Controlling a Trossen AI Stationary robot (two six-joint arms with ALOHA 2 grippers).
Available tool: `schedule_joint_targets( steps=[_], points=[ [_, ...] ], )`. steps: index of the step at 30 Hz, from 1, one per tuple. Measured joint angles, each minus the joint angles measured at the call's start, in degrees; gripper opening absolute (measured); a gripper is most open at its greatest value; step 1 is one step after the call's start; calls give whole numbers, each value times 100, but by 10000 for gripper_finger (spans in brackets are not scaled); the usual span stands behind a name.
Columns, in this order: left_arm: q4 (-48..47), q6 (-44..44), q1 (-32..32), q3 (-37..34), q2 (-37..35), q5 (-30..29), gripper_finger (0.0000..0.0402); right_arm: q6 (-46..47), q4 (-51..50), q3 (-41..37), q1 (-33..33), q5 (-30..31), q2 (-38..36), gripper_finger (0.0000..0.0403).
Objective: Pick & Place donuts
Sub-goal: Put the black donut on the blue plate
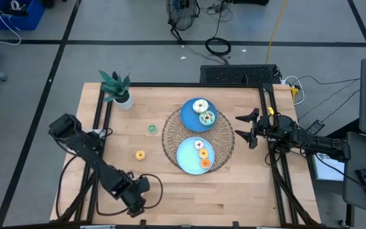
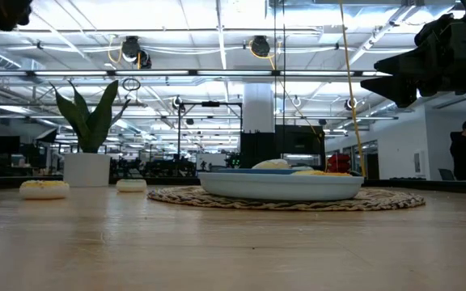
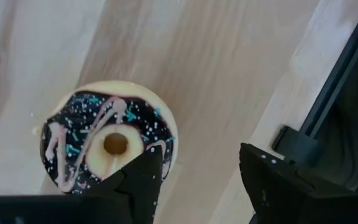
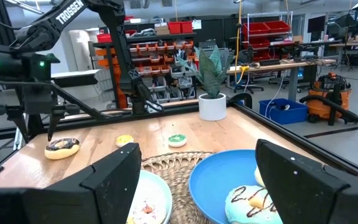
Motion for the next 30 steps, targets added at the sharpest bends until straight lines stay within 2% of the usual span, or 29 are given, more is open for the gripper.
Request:
schedule_joint_targets(
  steps=[18, 30],
  points=[
    [-25, 121, -239, -2, 150, -551, 160, 0, 1, 0, 0, 0, 0, 304],
    [-63, 41, -312, -13, 512, -509, 164, 0, 4, 0, 0, 0, 0, 304]
  ],
)
